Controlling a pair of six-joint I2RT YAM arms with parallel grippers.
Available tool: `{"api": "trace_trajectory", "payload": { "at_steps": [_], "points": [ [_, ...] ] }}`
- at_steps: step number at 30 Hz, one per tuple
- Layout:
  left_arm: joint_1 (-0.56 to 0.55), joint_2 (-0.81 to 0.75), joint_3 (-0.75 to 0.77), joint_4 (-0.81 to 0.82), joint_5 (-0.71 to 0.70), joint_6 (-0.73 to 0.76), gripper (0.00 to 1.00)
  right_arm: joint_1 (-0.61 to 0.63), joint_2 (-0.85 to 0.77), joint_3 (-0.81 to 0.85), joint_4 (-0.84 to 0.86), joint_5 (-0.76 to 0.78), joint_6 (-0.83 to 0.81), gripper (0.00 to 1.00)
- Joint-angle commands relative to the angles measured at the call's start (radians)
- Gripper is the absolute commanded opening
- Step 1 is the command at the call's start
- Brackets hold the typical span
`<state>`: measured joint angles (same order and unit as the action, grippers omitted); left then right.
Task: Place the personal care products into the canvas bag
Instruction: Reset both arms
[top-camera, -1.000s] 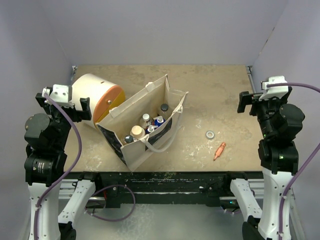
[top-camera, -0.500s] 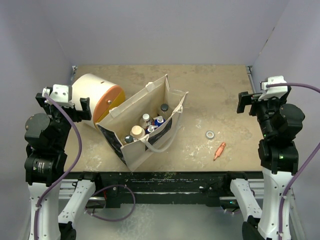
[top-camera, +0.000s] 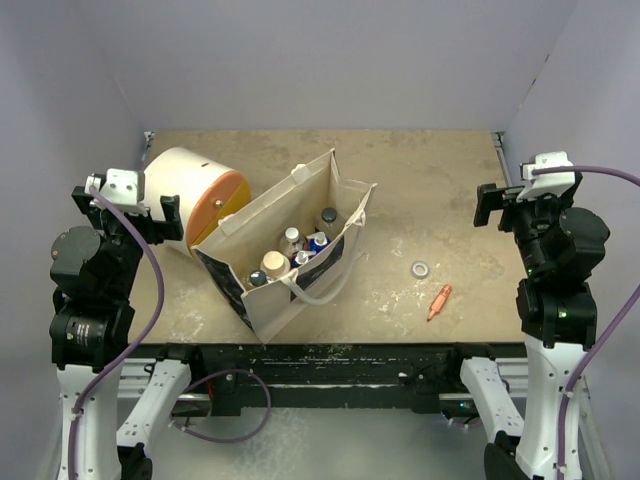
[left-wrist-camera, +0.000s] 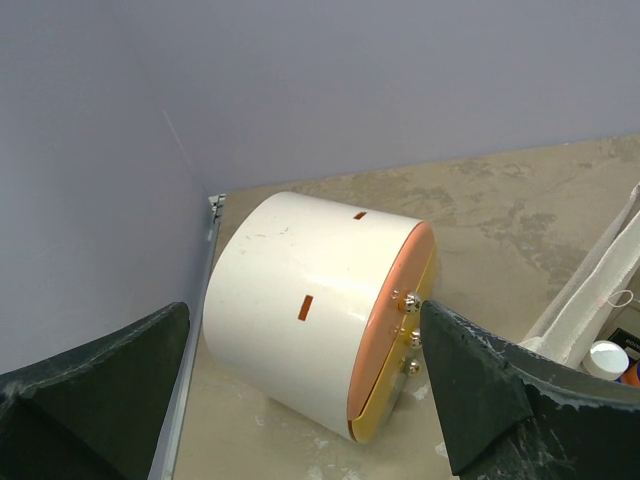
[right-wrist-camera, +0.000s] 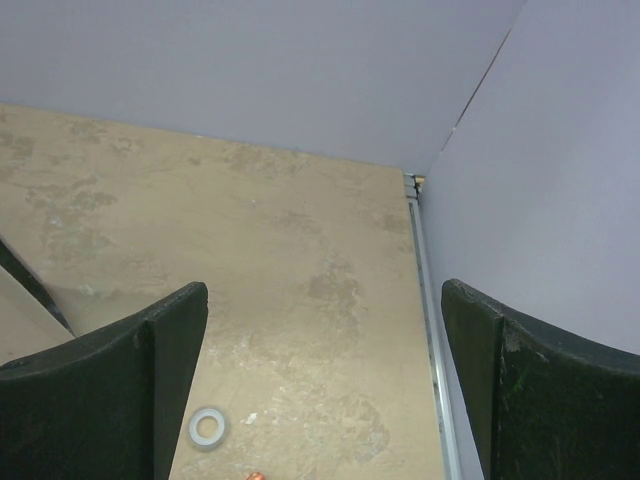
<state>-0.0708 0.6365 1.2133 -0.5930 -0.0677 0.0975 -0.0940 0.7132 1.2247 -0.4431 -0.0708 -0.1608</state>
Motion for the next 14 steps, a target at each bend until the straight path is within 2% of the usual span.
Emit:
{"api": "trace_trajectory", "payload": {
  "at_steps": [1,14],
  "points": [
    [0.009,-0.001,0.0,0.038,-0.004,0.007,0.99,-0.006,-0.004,0.014,0.03,-0.011,-0.009,1.0],
    [0.009,-0.004,-0.002,0.037,0.004,0.009,0.99,-0.006,-0.006,0.009,0.032,-0.011,-0.01,1.0]
  ]
}}
